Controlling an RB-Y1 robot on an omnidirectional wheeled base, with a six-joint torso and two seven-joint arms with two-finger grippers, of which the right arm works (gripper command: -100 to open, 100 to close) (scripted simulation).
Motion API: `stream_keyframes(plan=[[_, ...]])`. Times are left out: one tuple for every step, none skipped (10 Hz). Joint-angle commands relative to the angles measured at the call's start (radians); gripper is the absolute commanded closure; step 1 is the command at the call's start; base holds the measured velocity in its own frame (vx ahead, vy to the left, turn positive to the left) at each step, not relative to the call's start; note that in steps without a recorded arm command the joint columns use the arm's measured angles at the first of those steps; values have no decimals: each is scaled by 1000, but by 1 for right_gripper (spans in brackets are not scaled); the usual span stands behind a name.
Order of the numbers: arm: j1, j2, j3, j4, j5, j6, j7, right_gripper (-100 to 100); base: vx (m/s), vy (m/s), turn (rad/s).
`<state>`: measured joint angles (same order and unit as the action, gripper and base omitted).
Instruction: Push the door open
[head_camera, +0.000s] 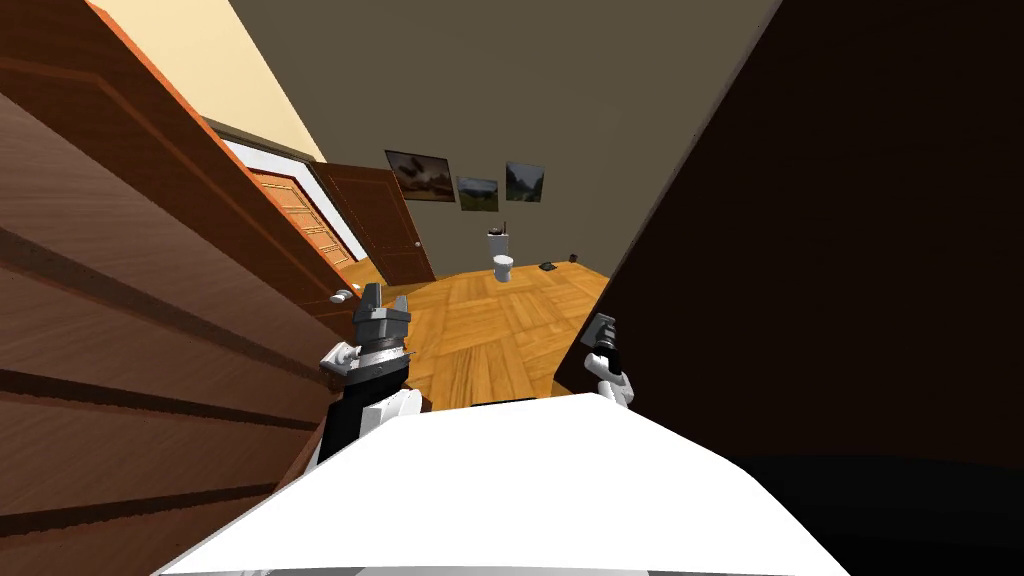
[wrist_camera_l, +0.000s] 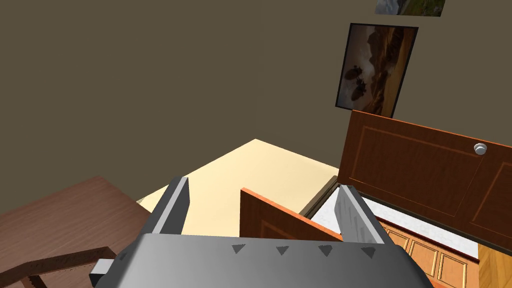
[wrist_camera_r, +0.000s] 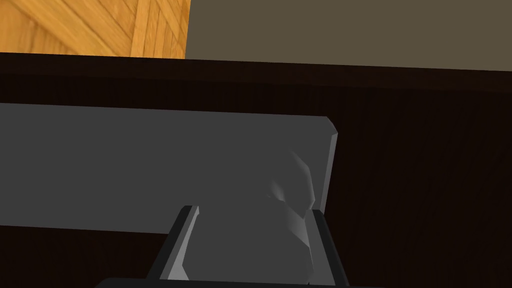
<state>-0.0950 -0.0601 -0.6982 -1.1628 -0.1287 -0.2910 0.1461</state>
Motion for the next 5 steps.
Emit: stream_keyframes(plan=[[-10, -8, -28, 3, -3, -13, 9, 100, 191, -48, -33], [-9, -7, -42, 0, -5, -13, 12, 100, 200, -47, -29], [-7, -5, -57, -4, -8, -12, 16, 100, 199, -35, -25], [-5, -3, -71, -7, -10, -12, 19, 100, 209, -26, -40], [-4, 1, -84, -10, -13, -12, 22, 100, 200, -26, -52]])
